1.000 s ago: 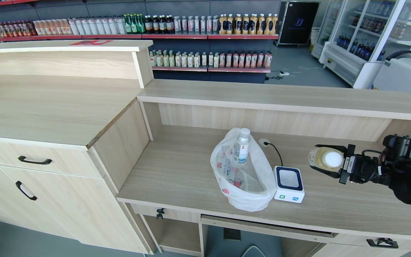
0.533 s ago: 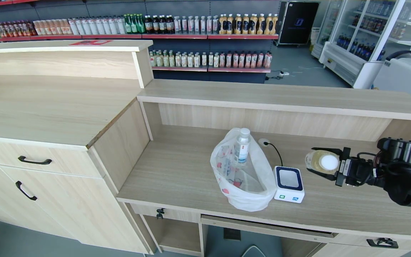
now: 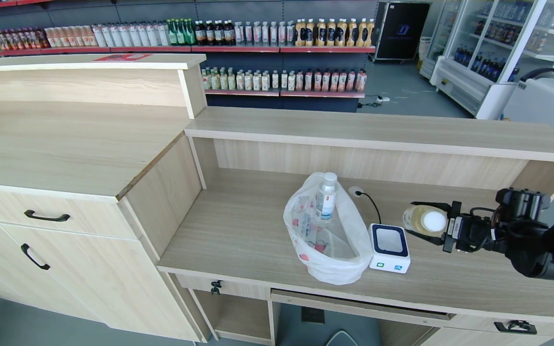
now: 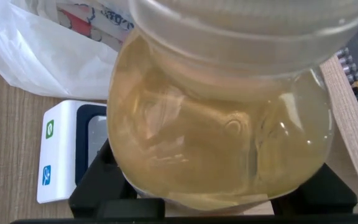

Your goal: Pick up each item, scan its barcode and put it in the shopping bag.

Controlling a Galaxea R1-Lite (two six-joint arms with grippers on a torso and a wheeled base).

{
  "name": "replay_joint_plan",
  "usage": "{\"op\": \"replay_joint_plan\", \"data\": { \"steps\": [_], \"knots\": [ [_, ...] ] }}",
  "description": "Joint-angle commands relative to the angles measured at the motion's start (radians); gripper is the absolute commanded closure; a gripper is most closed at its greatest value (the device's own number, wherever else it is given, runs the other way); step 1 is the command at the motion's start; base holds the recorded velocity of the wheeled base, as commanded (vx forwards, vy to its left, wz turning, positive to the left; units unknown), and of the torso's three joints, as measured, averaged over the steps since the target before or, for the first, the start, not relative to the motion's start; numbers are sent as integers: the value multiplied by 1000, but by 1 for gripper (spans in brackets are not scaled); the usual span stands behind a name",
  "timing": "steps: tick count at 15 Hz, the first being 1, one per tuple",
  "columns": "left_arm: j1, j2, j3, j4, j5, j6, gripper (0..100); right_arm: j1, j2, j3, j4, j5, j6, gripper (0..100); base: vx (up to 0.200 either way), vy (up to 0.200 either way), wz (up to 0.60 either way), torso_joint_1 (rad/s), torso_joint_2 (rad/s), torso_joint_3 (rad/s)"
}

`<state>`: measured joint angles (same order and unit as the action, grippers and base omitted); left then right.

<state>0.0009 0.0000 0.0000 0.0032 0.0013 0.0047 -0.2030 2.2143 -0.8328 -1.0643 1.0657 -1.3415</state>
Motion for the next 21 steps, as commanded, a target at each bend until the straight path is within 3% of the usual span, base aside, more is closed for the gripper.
{"op": "replay_joint_plan", "data": {
  "steps": [1,21],
  "knots": [
    [1,2,0,0,0,0,0,11,21,-20,-3,0,-1,100,0,0,0,0,0,0],
    [1,2,0,0,0,0,0,34,87,-55,-22,0,12,100,0,0,0,0,0,0]
  ]
}}
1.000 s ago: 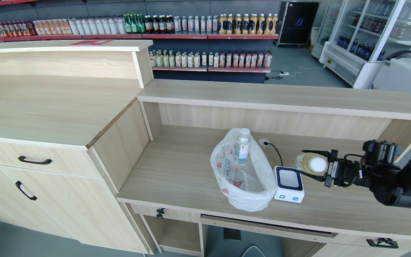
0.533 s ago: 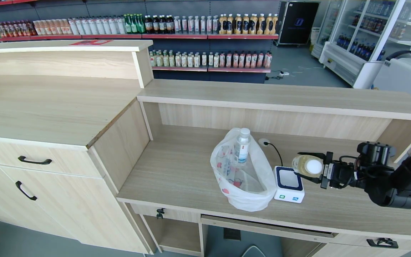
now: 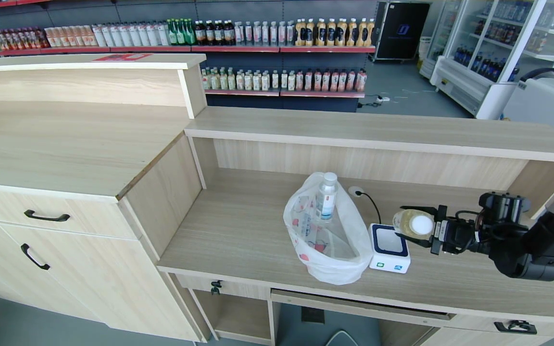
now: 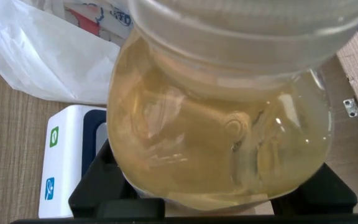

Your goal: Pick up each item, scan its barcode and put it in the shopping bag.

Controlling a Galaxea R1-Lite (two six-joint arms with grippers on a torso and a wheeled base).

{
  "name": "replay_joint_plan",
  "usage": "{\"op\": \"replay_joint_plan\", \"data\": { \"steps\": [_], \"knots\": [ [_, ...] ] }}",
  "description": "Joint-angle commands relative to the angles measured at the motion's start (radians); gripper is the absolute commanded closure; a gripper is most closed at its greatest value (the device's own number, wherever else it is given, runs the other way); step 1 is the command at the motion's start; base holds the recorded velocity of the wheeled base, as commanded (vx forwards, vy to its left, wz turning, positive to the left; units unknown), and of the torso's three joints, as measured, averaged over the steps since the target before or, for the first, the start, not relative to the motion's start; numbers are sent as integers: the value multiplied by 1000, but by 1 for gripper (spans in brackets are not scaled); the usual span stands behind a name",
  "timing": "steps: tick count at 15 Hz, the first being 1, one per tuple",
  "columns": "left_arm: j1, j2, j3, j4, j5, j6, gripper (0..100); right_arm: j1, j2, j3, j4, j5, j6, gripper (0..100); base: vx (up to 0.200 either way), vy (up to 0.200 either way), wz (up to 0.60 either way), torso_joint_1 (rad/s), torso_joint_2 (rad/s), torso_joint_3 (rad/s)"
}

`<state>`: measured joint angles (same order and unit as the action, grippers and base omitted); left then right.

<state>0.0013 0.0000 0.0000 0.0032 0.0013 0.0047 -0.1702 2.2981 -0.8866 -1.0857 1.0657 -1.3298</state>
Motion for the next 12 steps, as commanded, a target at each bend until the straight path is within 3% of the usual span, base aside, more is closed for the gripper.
{"op": "replay_joint_plan", "data": {
  "steps": [1,12],
  "knots": [
    [0,2,0,0,0,0,0,1,4,-3,0,0,0,100,0,0,0,0,0,0],
    [0,2,0,0,0,0,0,14,14,-29,-2,0,37,100,0,0,0,0,0,0]
  ]
}}
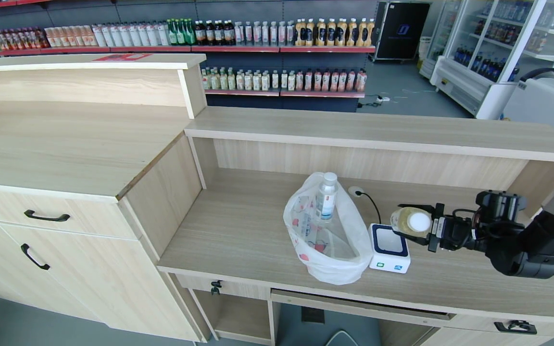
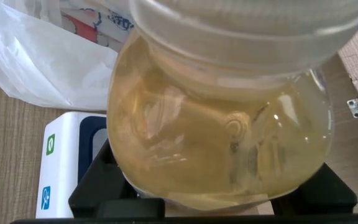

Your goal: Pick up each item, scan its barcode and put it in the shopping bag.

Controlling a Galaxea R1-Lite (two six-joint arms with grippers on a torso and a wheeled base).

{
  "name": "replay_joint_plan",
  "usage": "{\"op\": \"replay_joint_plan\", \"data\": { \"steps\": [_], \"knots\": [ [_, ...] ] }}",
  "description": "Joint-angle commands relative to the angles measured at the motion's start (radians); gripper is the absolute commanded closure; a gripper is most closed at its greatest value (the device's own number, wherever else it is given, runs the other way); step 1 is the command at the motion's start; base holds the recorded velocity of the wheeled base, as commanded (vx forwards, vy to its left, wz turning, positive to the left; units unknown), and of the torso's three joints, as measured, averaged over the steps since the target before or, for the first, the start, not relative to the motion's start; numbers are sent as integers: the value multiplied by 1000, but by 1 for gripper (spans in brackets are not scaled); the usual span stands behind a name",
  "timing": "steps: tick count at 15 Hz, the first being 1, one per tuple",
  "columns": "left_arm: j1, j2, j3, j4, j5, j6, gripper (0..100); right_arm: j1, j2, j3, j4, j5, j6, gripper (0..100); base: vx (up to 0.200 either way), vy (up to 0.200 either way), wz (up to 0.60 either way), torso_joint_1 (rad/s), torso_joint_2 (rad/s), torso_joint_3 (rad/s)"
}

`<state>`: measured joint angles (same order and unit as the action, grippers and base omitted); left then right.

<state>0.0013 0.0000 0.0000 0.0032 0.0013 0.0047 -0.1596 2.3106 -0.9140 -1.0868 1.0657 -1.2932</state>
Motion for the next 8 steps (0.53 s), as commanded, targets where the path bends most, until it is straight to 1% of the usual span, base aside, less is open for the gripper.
{"op": "replay_joint_plan", "data": {
  "steps": [1,8],
  "knots": [
    [0,2,0,0,0,0,0,6,1,-5,-1,0,3,100,0,0,0,0,0,0],
    [0,2,0,0,0,0,0,20,0,-26,-2,0,40,100,0,0,0,0,0,0]
  ]
}}
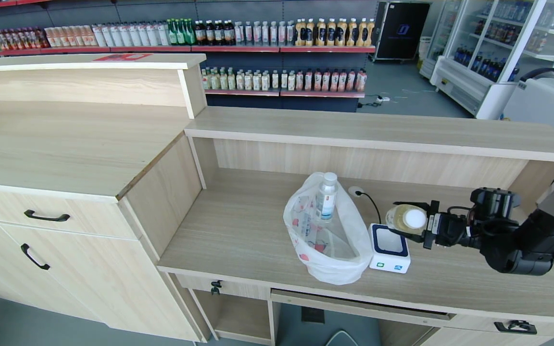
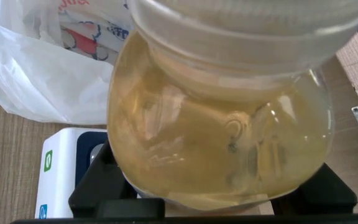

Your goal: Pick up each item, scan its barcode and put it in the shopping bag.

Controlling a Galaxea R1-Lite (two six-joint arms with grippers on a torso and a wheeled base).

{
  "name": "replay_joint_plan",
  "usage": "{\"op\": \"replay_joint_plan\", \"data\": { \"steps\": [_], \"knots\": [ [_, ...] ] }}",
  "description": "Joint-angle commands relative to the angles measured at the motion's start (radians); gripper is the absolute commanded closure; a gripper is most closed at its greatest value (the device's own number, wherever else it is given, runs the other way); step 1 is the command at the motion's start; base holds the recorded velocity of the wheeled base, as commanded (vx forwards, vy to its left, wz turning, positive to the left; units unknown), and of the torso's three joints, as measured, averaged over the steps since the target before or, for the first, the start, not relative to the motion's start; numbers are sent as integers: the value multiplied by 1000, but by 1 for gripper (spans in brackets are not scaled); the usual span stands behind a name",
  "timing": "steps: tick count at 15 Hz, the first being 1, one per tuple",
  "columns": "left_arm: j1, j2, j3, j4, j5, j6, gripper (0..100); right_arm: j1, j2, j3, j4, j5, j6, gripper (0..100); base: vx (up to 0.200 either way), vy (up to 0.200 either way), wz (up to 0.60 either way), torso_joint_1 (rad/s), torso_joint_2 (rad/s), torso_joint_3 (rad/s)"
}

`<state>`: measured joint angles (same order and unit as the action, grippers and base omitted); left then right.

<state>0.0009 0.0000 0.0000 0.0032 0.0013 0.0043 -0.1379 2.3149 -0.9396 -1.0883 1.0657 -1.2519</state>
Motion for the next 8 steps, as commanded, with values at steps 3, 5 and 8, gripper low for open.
{"op": "replay_joint_plan", "data": {
  "steps": [3,5,8],
  "knots": [
    [1,2,0,0,-1,0,0,-66,-154,24,27,0,233,100,0,0,0,0,0,0],
    [1,2,0,0,0,0,0,-123,-302,31,79,-20,467,100,0,0,0,0,0,0],
    [1,2,0,0,0,0,0,-187,-443,38,197,-213,764,100,0,0,0,0,0,0]
  ]
}}
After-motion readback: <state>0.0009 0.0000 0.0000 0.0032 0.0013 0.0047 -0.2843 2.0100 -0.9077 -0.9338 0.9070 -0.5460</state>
